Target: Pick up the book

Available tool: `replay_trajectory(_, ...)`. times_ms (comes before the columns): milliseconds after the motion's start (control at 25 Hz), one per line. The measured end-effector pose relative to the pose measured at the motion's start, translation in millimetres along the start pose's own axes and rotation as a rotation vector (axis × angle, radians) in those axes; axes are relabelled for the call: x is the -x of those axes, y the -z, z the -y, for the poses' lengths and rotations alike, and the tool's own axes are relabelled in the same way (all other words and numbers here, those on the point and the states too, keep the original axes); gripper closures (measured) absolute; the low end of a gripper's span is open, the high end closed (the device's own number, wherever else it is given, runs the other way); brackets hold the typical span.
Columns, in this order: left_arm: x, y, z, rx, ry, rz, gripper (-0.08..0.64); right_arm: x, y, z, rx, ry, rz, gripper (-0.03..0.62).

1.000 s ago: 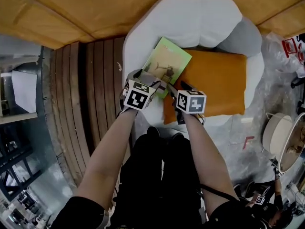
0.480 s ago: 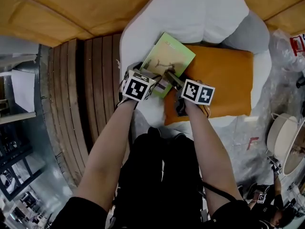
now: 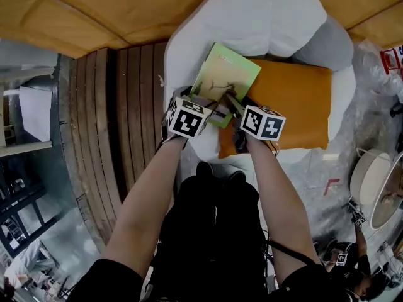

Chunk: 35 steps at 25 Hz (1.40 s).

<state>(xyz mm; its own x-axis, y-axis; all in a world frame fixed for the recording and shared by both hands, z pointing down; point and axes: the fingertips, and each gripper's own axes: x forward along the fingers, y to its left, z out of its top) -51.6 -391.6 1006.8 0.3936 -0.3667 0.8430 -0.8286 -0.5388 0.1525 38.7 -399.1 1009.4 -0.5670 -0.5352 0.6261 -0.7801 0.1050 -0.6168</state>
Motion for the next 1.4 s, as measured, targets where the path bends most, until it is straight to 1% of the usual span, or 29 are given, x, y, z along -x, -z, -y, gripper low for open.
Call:
replay_trajectory(120,30.2,-20.8,11.9,0.015,-0.003,0.033,0.167,29.3,-22.4,-21.3,0.041,0.013,0.017,0.371)
replay_trajectory(320,106.2,-88.2,38.6,0.007,-0.018,0.127,0.167,103.4,-86.2,-72.9,0.12,0.036,0.104,0.371)
replay_trajectory(440,167.9,-136.5,57.5,-0.004,-0.043,0.213,0.167,160.2,-132.7,-116.7,0.192,0.042,0.171,0.371)
replay_trajectory(600,256.0,-212.0,88.0,-0.05,-0.07,0.359,0.167,244.0,-204.2,-175.4,0.259,0.035,0.305,0.37)
replay_trajectory(760,347.6,-261.2,122.4,-0.088,-0.076,0.488,0.169,330.7,-245.9,-236.8,0.344,0.033,0.412,0.371)
replay_trajectory(920,436.9,-282.9,160.5,-0.083,-0.055,0.618,0.17,413.4,-261.1,-296.5,0.424,0.04,0.502,0.37)
replay_trajectory(1120,525.5,-311.4,199.3,-0.105,-0.025,0.773,0.173,504.5,-284.1,-362.7,0.555,0.061,0.643,0.37)
replay_trajectory(1200,554.6,-316.5,211.2,-0.113,-0.025,0.823,0.173,532.0,-286.8,-382.8,0.582,0.059,0.695,0.37)
replay_trajectory(1320,591.7,-328.0,224.7,-0.145,-0.038,0.895,0.175,566.9,-290.6,-408.3,0.621,0.055,0.773,0.37)
replay_trajectory(1400,614.6,-332.6,230.0,-0.161,-0.047,0.93,0.175,584.8,-291.5,-424.7,0.641,0.046,0.817,0.37)
